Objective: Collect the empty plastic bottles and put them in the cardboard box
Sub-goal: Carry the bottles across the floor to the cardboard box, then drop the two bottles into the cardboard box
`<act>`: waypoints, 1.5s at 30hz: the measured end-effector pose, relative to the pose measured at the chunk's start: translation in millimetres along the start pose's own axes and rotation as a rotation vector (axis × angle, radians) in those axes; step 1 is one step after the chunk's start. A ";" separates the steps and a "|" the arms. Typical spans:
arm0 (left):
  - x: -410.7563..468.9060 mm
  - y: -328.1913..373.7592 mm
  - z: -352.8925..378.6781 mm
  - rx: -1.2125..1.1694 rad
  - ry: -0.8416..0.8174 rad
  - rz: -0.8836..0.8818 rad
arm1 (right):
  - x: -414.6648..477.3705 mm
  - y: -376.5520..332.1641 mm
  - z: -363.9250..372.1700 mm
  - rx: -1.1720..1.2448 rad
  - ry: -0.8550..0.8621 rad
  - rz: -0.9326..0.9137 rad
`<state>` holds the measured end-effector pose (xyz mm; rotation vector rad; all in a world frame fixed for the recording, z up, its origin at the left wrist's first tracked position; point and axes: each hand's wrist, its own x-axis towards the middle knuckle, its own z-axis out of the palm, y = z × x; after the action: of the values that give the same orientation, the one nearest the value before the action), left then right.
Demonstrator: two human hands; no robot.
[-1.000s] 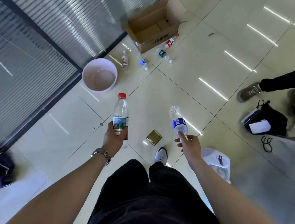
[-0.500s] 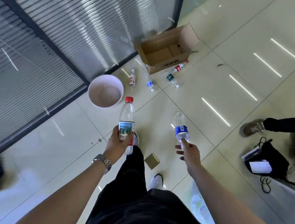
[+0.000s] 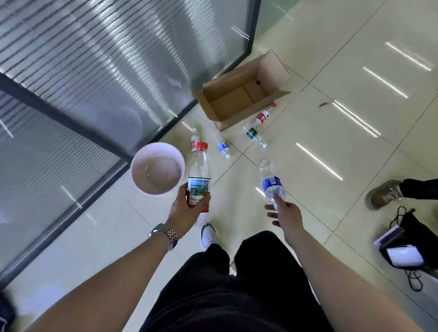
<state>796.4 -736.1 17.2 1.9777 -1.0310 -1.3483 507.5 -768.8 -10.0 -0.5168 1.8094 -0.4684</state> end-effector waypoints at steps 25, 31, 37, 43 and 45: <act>203.7 97.8 71.3 -0.108 0.101 -0.200 | 206.5 -209.2 33.1 0.005 -0.064 0.218; 261.2 98.8 88.6 -0.115 0.126 -0.224 | 282.2 -260.9 67.9 0.009 -0.118 0.243; 339.3 81.5 101.9 -0.070 0.099 -0.199 | 359.1 -280.8 114.1 0.072 -0.146 0.240; 430.4 52.9 117.3 -0.037 0.052 -0.109 | 441.4 -282.1 159.1 0.198 -0.147 0.209; 464.5 38.8 126.1 -0.032 0.033 -0.075 | 473.7 -280.0 174.0 0.293 -0.159 0.197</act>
<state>765.4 -1140.9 -244.1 2.0262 -0.9237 -1.3585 580.9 -1276.5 -274.3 -0.1663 1.5854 -0.5297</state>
